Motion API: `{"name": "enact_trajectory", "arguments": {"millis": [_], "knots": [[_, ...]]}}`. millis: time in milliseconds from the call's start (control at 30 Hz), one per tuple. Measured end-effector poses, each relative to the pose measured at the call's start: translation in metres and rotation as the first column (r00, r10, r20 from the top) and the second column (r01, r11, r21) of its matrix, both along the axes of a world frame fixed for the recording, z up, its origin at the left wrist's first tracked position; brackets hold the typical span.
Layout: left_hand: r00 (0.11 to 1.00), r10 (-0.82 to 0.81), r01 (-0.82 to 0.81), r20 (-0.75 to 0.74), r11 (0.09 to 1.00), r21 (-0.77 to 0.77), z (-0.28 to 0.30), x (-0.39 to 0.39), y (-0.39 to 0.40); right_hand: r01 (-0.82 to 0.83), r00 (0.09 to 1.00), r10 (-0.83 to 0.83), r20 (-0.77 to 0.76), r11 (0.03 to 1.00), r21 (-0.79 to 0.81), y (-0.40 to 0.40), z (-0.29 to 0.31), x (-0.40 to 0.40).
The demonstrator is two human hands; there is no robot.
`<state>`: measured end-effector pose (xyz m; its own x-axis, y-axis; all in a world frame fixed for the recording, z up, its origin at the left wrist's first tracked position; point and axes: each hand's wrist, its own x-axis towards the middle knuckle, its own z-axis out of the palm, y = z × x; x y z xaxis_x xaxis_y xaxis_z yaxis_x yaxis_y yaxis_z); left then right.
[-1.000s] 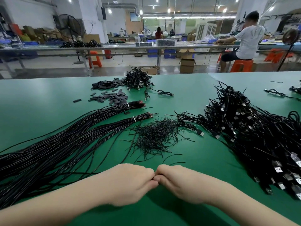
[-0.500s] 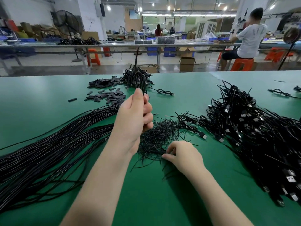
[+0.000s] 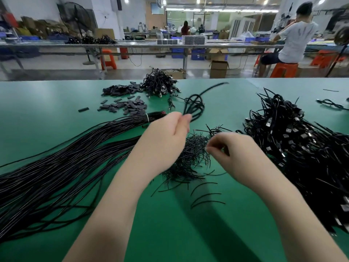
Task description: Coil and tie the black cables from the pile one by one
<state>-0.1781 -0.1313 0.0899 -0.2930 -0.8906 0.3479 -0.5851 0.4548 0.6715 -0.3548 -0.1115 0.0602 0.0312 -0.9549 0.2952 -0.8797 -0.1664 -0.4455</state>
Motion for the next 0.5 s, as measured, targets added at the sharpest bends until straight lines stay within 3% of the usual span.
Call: {"name": "enact_trajectory", "arguments": {"millis": [133,267,500], "knots": [[0.986,0.047,-0.040,0.161,0.998,-0.050,-0.004,-0.010,0.002,-0.066,0.998,0.067,0.002,0.983,-0.169,0.014,0.032,0.015],[0.971,0.029,-0.014,0.236,0.998,-0.068,-0.005,-0.014,0.005,-0.018,0.997,0.040,0.064,0.949,-0.314,0.017,0.035,0.011],[0.932,-0.038,0.061,0.360,0.997,-0.053,-0.010,-0.024,0.009,-0.070,0.991,0.103,0.080,0.936,-0.344,0.017,0.036,-0.004]]}}
